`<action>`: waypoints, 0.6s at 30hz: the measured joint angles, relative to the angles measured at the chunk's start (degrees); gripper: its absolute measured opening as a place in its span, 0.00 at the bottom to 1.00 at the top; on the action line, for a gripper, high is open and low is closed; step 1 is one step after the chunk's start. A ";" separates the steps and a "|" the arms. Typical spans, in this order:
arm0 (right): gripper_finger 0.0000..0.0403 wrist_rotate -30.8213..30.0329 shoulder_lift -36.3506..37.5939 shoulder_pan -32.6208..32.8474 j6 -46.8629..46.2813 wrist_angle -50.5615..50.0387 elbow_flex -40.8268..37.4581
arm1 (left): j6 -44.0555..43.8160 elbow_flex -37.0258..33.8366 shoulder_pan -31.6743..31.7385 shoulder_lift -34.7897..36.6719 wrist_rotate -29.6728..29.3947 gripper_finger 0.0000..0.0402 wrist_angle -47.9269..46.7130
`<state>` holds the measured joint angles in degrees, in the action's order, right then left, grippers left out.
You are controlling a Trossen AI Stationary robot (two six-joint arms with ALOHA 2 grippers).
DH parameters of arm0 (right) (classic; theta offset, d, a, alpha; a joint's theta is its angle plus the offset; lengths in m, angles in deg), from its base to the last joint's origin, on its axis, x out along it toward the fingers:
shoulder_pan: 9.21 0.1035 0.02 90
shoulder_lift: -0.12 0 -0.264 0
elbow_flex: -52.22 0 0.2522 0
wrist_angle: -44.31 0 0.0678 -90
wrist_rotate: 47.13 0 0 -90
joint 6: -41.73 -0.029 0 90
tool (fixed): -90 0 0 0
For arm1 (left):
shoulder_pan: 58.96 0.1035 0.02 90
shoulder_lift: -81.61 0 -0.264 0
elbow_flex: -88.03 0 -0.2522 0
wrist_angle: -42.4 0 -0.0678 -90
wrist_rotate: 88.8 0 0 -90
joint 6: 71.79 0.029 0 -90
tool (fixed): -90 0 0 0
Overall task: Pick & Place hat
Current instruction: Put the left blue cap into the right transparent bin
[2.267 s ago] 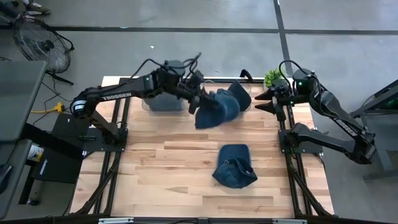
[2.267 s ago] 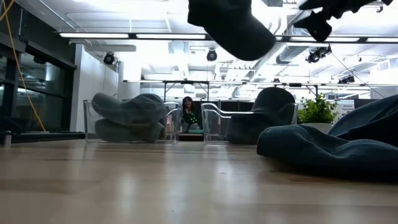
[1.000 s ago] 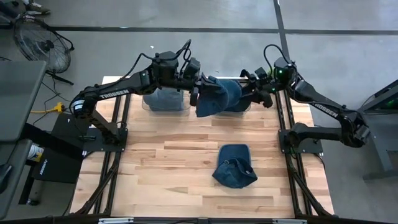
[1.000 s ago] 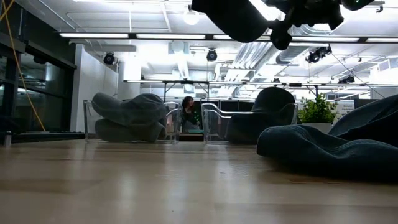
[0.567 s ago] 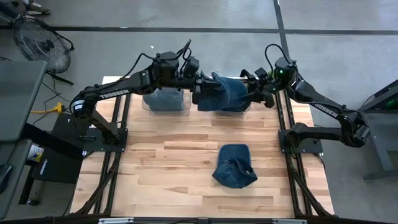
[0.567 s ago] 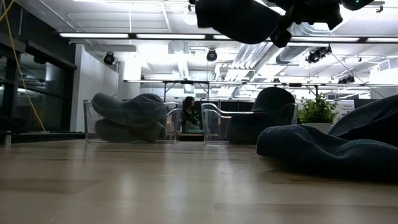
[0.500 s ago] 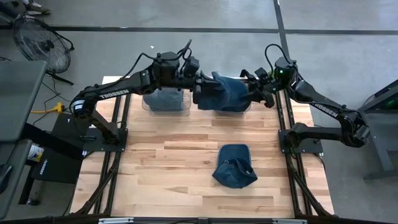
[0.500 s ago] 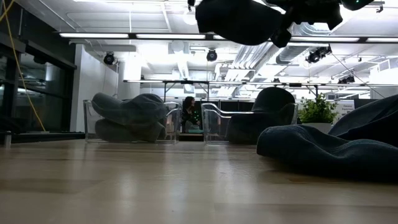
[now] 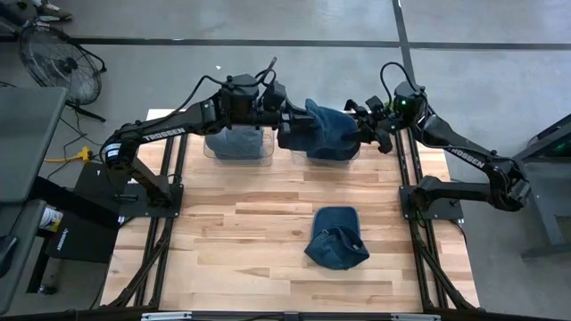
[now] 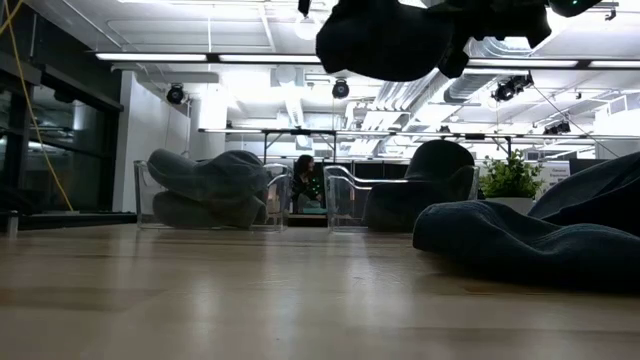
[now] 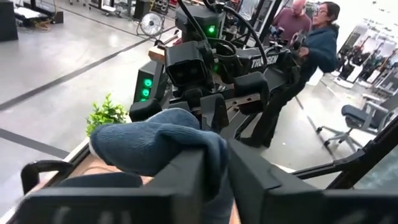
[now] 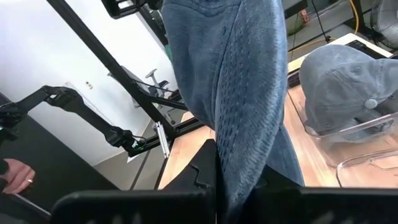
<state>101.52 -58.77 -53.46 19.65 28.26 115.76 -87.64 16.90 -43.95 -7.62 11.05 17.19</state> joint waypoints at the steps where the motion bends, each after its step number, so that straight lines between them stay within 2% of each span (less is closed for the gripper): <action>1: 0.02 -0.17 -0.01 0.00 0.00 -0.02 0.00 | 0.52 0.00 -0.01 0.00 0.04 0.21 -0.21; 7: 0.01 -1.59 0.02 -0.52 -0.46 -0.96 0.00 | 5.82 0.00 -0.01 0.01 -0.49 0.48 -2.00; 10: 0.01 -1.70 0.02 -1.70 -0.46 -2.23 0.00 | 9.01 -0.17 0.01 1.55 -3.74 0.57 -4.71; 14: 0.01 -1.73 0.02 -3.09 -0.52 -3.05 0.00 | 12.05 0.01 0.01 3.70 -9.40 0.63 -5.94; 18: 0.01 -1.88 0.02 -3.86 -0.66 -3.08 0.00 | 13.82 -0.01 -0.01 4.36 -16.74 0.64 -7.37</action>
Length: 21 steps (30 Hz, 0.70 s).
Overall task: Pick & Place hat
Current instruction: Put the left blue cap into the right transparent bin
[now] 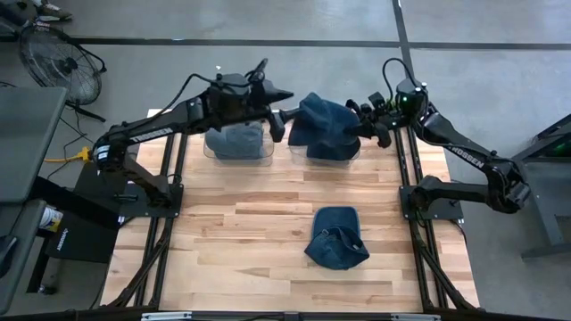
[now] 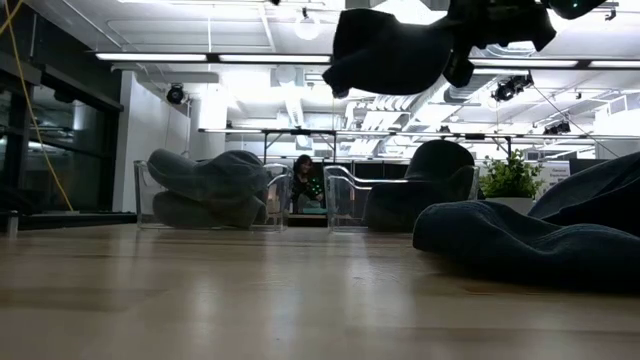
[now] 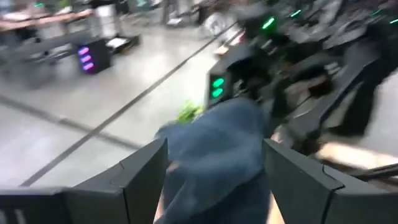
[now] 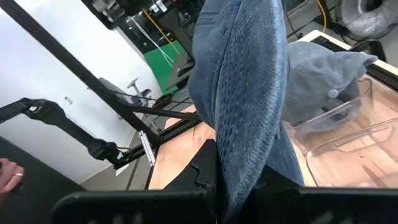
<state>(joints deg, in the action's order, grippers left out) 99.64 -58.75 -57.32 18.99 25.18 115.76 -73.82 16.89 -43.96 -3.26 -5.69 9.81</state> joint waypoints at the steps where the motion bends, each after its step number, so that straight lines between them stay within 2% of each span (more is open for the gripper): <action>1: 0.01 -0.04 0.00 -0.23 -0.34 0.00 0.00 | 0.28 -0.21 0.00 0.75 -1.63 0.64 -1.71; 5: 0.01 -0.34 0.00 -1.42 -1.70 -0.06 0.00 | 1.93 0.23 0.02 2.22 -8.78 0.64 -5.23; 9: 0.01 -1.07 0.00 -2.57 -2.82 -0.15 0.00 | 1.83 -0.13 1.93 2.75 -9.04 0.64 -11.02; 14: 0.01 -3.30 0.00 -4.04 -2.30 -3.95 1.96 | 0.34 -0.07 6.01 2.89 -5.15 0.64 -16.15; 21: 0.01 -10.83 -4.05 -4.88 8.60 -25.97 15.90 | 0.52 -2.39 12.11 2.91 3.38 0.64 -14.34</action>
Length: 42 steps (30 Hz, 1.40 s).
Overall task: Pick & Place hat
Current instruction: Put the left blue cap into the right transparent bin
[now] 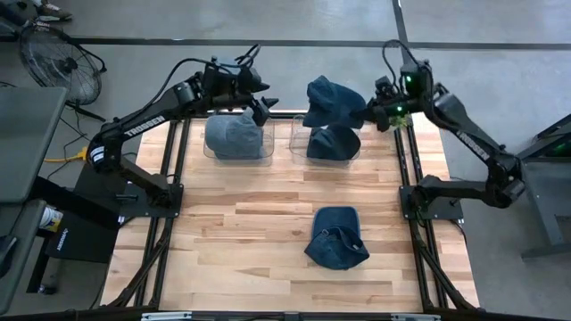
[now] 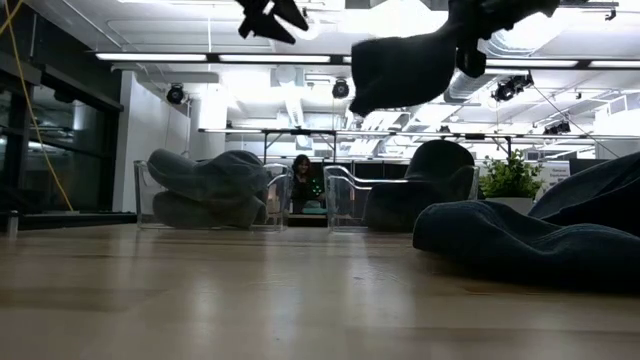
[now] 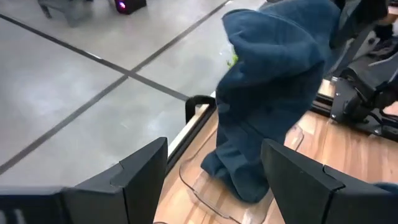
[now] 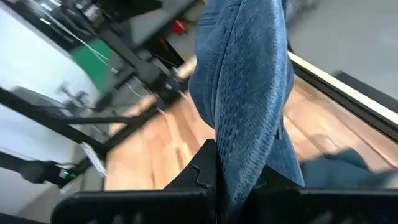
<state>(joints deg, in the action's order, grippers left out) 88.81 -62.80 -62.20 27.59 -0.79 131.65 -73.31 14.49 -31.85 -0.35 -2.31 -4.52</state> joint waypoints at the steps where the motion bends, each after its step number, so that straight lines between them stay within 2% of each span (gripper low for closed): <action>1: 0.01 -1.05 -1.42 0.00 1.44 -3.73 2.64 | 0.23 -0.62 0.83 -0.02 1.00 0.64 0.47; 9: 0.01 -8.66 -17.18 0.52 10.69 -31.65 25.04 | 0.39 -5.52 7.47 -0.04 10.11 0.64 3.87; 16: 0.01 -9.25 -29.28 1.39 15.58 -46.88 42.47 | 1.70 -8.50 11.80 -0.02 16.71 0.64 4.80; 21: 0.01 -10.58 -35.89 3.14 17.65 -54.85 51.69 | 2.60 -11.48 14.72 -0.02 21.23 0.64 7.82; 26: 0.01 -12.40 -40.05 4.48 17.58 -58.44 56.13 | 2.77 -14.22 17.93 -0.02 25.75 0.64 11.45; 34: 0.01 -12.23 -42.98 6.43 15.32 -58.64 56.34 | 3.69 -16.32 22.35 -0.02 30.92 0.64 13.91; 42: 0.01 -12.93 -46.08 7.85 14.17 -58.71 56.34 | 4.74 -16.46 23.21 -0.92 33.82 0.64 14.12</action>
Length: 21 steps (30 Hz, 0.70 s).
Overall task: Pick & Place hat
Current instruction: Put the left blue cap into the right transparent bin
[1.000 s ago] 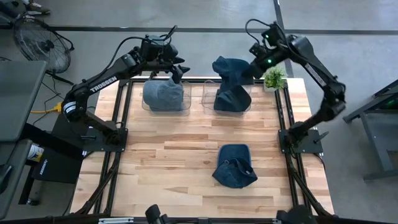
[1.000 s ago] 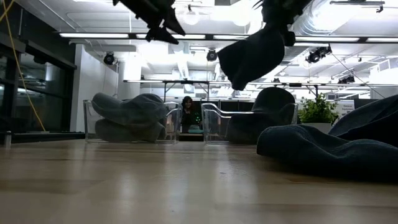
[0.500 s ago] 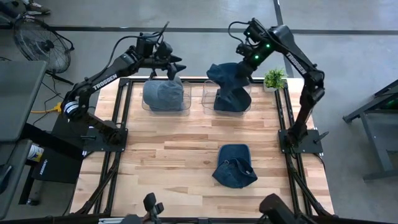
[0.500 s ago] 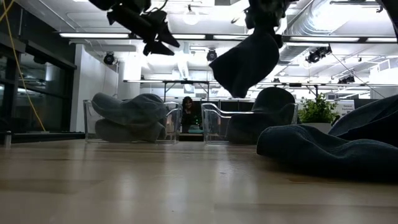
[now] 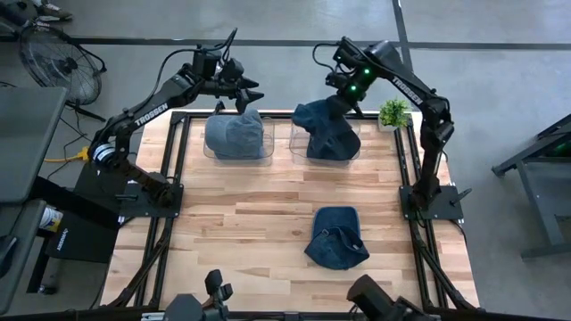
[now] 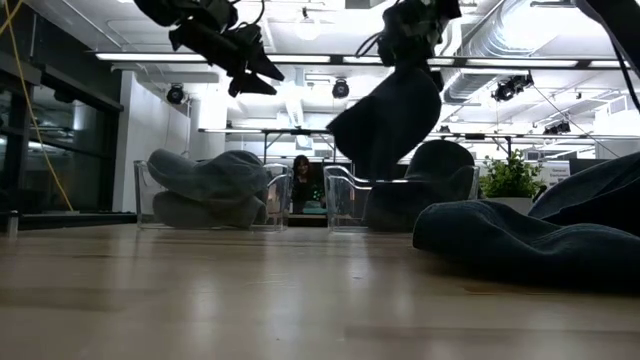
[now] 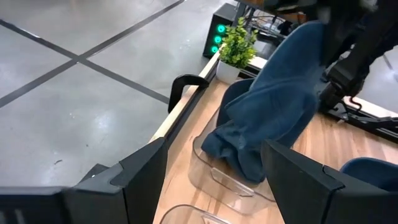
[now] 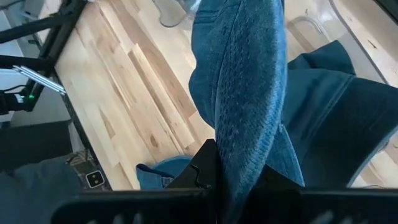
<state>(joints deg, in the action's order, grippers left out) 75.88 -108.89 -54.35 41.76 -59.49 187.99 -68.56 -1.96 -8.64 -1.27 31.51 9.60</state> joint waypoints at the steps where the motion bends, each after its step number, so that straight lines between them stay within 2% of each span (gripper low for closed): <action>1: 0.01 -0.11 -0.55 0.12 -0.04 0.02 0.00 | 0.03 0.00 0.02 -0.10 0.23 0.64 0.05; 12: 0.01 -1.12 -6.12 0.26 -0.42 0.01 -0.01 | 0.90 0.00 -0.06 -0.63 0.69 0.64 0.04; 15: 0.01 -3.01 -6.90 0.15 -1.55 0.00 -0.03 | 0.87 0.00 -0.04 -0.63 0.65 0.64 -0.13; 21: 0.01 -0.99 -7.00 -0.27 -2.34 0.03 -2.64 | 0.85 0.00 -0.04 -0.63 0.87 0.64 -0.18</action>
<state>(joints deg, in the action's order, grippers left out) 74.89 -115.88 -54.61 39.42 -59.46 185.35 -67.71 -1.96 -8.68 -1.90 32.38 9.42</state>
